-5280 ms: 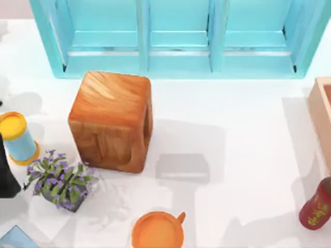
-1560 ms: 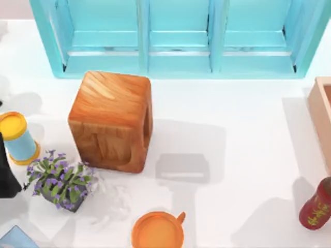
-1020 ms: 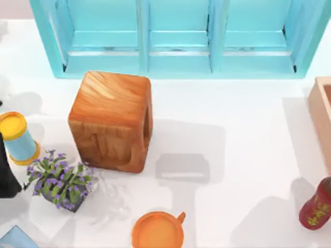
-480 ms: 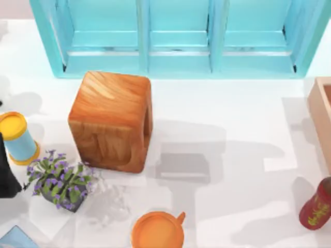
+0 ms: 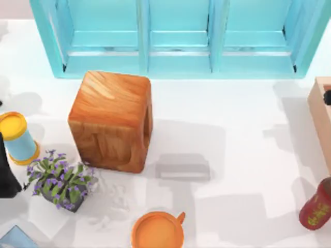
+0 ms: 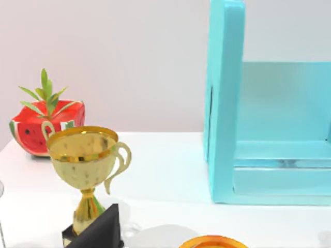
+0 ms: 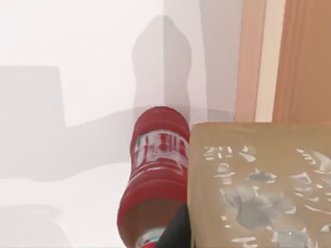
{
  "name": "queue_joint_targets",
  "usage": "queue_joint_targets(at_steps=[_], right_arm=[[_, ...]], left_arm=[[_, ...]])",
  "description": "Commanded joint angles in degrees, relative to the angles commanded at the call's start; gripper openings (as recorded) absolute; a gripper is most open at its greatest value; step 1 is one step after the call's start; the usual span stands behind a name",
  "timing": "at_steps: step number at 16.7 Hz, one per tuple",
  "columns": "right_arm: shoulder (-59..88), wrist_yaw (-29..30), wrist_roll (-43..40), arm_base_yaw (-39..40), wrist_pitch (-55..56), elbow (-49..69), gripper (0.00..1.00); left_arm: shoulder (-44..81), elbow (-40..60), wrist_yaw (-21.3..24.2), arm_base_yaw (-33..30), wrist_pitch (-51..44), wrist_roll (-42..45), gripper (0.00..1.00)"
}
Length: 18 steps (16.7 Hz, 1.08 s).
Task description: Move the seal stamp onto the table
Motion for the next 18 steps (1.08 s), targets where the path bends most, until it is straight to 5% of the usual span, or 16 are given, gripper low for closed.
queue_joint_targets(at_steps=[6, 18], right_arm=[[2.52, -0.03, 1.63, 0.92, 1.47, 1.2, 0.0], [29.69, 0.07, 15.07, 14.3, 17.4, 12.22, 0.0]], left_arm=[[0.0, 0.0, 0.0, 0.0, 0.0, 0.0, 1.0], [0.0, 0.0, 0.0, 0.0, 0.0, 0.0, 1.0]])
